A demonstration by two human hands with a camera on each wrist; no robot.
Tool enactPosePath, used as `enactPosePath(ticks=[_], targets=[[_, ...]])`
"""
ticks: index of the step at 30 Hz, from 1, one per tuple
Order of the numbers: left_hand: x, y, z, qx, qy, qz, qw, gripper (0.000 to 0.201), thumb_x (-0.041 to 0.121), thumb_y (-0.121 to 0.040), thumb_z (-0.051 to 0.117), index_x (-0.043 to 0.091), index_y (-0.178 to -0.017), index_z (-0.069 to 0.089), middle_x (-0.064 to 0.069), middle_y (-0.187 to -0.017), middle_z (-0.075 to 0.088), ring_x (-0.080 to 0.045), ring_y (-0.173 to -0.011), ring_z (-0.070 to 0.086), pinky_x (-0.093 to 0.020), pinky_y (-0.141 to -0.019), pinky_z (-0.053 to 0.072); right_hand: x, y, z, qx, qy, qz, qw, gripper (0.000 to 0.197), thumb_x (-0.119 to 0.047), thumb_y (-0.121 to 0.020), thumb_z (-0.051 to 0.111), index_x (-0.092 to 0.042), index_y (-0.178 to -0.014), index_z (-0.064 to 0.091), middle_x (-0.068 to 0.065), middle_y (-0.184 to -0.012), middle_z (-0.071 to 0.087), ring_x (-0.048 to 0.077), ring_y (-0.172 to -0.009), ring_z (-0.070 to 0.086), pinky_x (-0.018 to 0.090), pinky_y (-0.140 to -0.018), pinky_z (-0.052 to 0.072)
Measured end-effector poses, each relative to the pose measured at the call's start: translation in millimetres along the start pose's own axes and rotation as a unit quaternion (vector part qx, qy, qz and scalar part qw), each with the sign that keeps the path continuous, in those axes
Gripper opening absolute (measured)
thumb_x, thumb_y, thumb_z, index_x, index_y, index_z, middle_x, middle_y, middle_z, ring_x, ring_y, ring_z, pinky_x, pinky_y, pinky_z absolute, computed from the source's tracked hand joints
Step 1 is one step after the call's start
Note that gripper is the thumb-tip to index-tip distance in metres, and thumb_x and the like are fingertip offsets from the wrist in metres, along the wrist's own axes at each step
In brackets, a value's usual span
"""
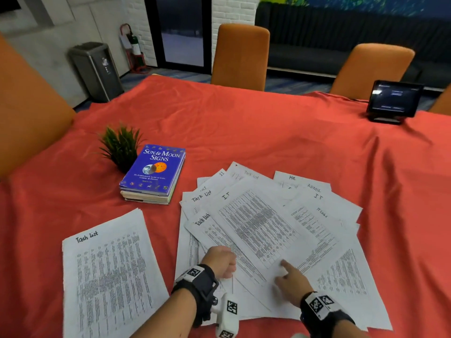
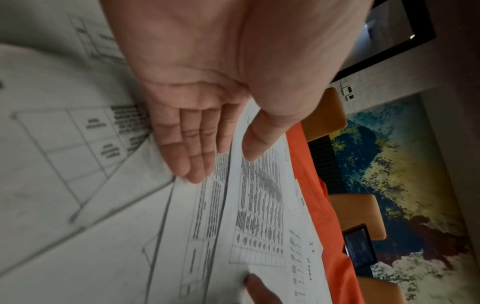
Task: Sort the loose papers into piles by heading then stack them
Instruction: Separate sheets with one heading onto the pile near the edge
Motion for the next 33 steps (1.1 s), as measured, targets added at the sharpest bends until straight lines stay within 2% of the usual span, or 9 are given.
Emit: enactPosePath(ticks=[4, 7, 10, 13, 16, 21, 24, 29, 33], targets=[[-1.2, -5.5, 21.3, -0.003, 0.035, -0.033, 0.999, 0.016, -0.002, -0.087, 0.048, 0.011, -0.078, 0.045, -0.006, -0.062, 0.04, -0.015, -0.05, 0.033, -0.025, -0.051, 0.027, -3.8, 4.8, 8.6, -0.053, 0.036, -0.026, 0.998, 0.069, -0.024, -0.084, 0.047, -0.018, -0.15, 0.031, -0.002, -0.101, 0.051, 0.016, -0.087, 0.055, 0.026, -0.083, 0.048], [2.0, -9.2, 32.9, -0.014, 0.055, -0.049, 0.997, 0.013, 0.001, -0.087, 0.053, 0.011, -0.081, 0.047, -0.008, -0.069, 0.04, -0.016, -0.055, 0.035, -0.026, -0.052, 0.03, -4.6, 6.4, 7.8, -0.071, 0.037, -0.031, 0.996, 0.068, -0.022, -0.085, 0.047, -0.019, -0.151, 0.029, -0.002, -0.102, 0.053, 0.012, -0.082, 0.058, 0.021, -0.073, 0.046], [5.5, -11.9, 44.6, -0.001, 0.062, -0.051, 0.997, 0.011, 0.008, -0.089, 0.057, 0.01, -0.08, 0.053, -0.009, -0.076, 0.045, -0.02, -0.061, 0.044, -0.027, -0.053, 0.036, -5.4, 6.4, 5.0, -0.081, 0.044, -0.031, 0.995, 0.067, -0.02, -0.087, 0.047, -0.02, -0.151, 0.028, -0.001, -0.104, 0.058, 0.011, -0.078, 0.059, 0.017, -0.069, 0.043], [3.4, -18.6, 56.9, 0.033, 0.043, -0.025, 0.998, 0.012, 0.016, -0.089, 0.061, 0.004, -0.089, 0.06, -0.008, -0.08, 0.055, -0.02, -0.07, 0.06, -0.027, -0.051, 0.044, -3.9, 4.5, 4.0, -0.085, 0.05, -0.039, 0.994, 0.066, -0.02, -0.087, 0.048, -0.022, -0.15, 0.03, 0.005, -0.123, 0.063, 0.019, -0.1, 0.062, 0.025, -0.085, 0.047], [1.4, -24.0, 66.3, 0.07, 0.017, 0.014, 0.997, 0.014, 0.015, -0.09, 0.058, 0.006, -0.08, 0.057, -0.009, -0.072, 0.06, -0.021, -0.065, 0.066, -0.022, -0.044, 0.04, -2.7, 6.1, -1.0, -0.099, 0.042, -0.045, 0.993, 0.059, -0.022, -0.085, 0.049, -0.024, -0.144, 0.044, 0.0, -0.117, 0.066, 0.015, -0.095, 0.062, 0.024, -0.087, 0.049], [6.6, -16.1, 57.5, 0.034, -0.09, 0.051, 0.994, 0.013, 0.015, -0.092, 0.052, 0.007, -0.09, 0.062, -0.009, -0.081, 0.069, -0.023, -0.066, 0.068, -0.023, -0.045, 0.044, -6.7, 10.6, -41.6, 0.049, -0.007, -0.096, 0.994, 0.029, -0.025, -0.092, 0.054, -0.021, -0.12, 0.061, -0.004, -0.087, 0.063, 0.009, -0.078, 0.06, 0.016, -0.068, 0.043], [4.0, -0.9, 43.0, -0.002, -0.151, 0.081, 0.985, 0.015, 0.016, -0.094, 0.051, 0.018, -0.096, 0.066, -0.005, -0.098, 0.073, -0.017, -0.068, 0.07, -0.024, -0.048, 0.048, 3.5, -5.0, -72.6, 0.173, -0.067, -0.079, 0.979, 0.045, -0.031, -0.088, 0.062, -0.017, -0.13, 0.052, 0.008, -0.116, 0.06, 0.021, -0.104, 0.06, 0.032, -0.089, 0.05], [-9.7, 28.2, 41.0, -0.059, -0.182, 0.157, 0.969, 0.016, 0.029, -0.097, 0.051, 0.031, -0.105, 0.065, 0.007, -0.109, 0.071, -0.011, -0.096, 0.066, -0.033, -0.087, 0.055, 18.0, -36.0, -89.1, 0.098, -0.102, 0.013, 0.99, 0.06, -0.037, -0.087, 0.064, -0.01, -0.137, 0.044, 0.016, -0.135, 0.054, 0.032, -0.12, 0.055, 0.041, -0.102, 0.043], [-9.1, 47.3, 46.9, -0.055, -0.199, 0.211, 0.955, 0.015, 0.038, -0.095, 0.051, 0.036, -0.102, 0.064, 0.01, -0.109, 0.069, -0.009, -0.105, 0.064, -0.038, -0.1, 0.048, 19.6, -41.7, -84.5, 0.036, -0.158, 0.029, 0.986, 0.061, -0.04, -0.086, 0.064, -0.01, -0.135, 0.046, 0.014, -0.119, 0.062, 0.022, -0.083, 0.059, 0.034, -0.076, 0.051]])
Point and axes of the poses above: each hand's wrist, its own y-axis away from the middle knuckle, its own z-axis out of the palm, x = y × z, the point moved 2 cm from there along -y, towards the middle knuckle
